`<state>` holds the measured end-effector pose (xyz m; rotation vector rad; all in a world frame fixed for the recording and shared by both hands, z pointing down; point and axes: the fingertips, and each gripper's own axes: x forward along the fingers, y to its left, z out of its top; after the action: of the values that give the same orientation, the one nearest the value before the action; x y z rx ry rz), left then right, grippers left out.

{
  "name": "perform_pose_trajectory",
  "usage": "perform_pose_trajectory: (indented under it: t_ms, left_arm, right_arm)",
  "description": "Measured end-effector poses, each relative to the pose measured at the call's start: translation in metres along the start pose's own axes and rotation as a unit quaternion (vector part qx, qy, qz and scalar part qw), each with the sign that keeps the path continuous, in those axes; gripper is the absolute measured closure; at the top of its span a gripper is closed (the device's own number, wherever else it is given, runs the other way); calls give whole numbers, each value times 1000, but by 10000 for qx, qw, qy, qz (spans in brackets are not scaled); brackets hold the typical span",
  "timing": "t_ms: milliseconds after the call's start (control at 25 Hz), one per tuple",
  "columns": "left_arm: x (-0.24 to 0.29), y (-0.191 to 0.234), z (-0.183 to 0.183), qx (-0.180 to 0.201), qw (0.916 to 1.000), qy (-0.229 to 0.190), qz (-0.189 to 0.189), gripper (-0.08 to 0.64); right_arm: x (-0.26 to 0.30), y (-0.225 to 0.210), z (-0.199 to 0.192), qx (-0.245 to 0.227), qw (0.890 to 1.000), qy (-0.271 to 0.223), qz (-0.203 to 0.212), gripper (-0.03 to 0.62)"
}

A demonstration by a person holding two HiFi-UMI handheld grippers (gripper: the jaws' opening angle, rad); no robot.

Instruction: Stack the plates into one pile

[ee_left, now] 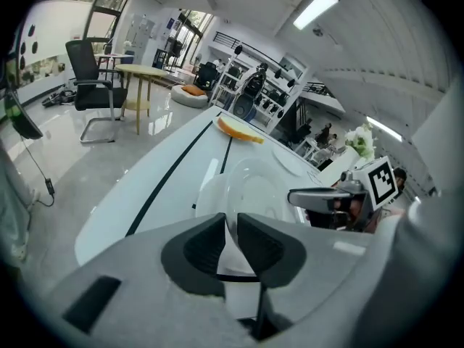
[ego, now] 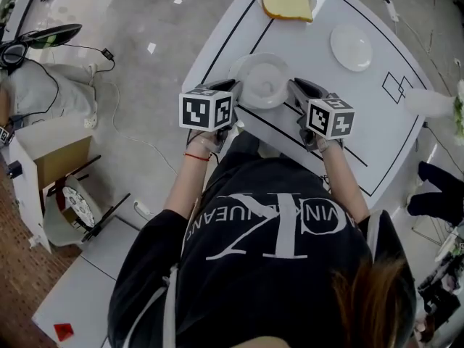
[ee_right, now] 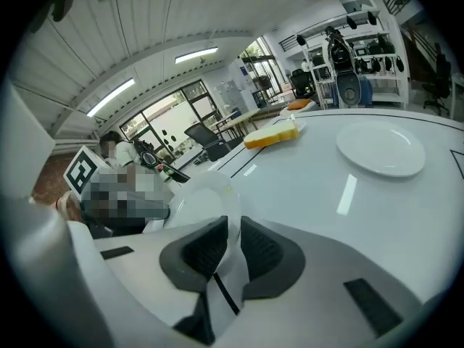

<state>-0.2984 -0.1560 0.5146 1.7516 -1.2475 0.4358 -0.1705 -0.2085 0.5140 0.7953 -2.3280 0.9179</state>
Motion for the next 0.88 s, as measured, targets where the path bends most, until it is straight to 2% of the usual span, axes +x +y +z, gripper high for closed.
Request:
perform_pose_trajectory:
  t_ms: [240, 480, 680, 880]
  left_arm:
    - [3, 17, -10, 540, 9973, 434, 257, 486]
    - [8, 23, -14, 994, 9909, 844, 337, 468]
    - [11, 23, -16, 1169, 9875, 1023, 248, 463]
    - [5, 26, -14, 1367, 9845, 1085, 201, 448]
  right_arm:
    - [19, 9, 2, -445, 9987, 144, -207, 523]
    - [30, 10, 0, -870, 9942, 409, -478, 506]
    - [30, 8, -5, -1214, 9885, 628, -645, 499]
    - [27, 13, -4, -1385, 9850, 616, -826, 492]
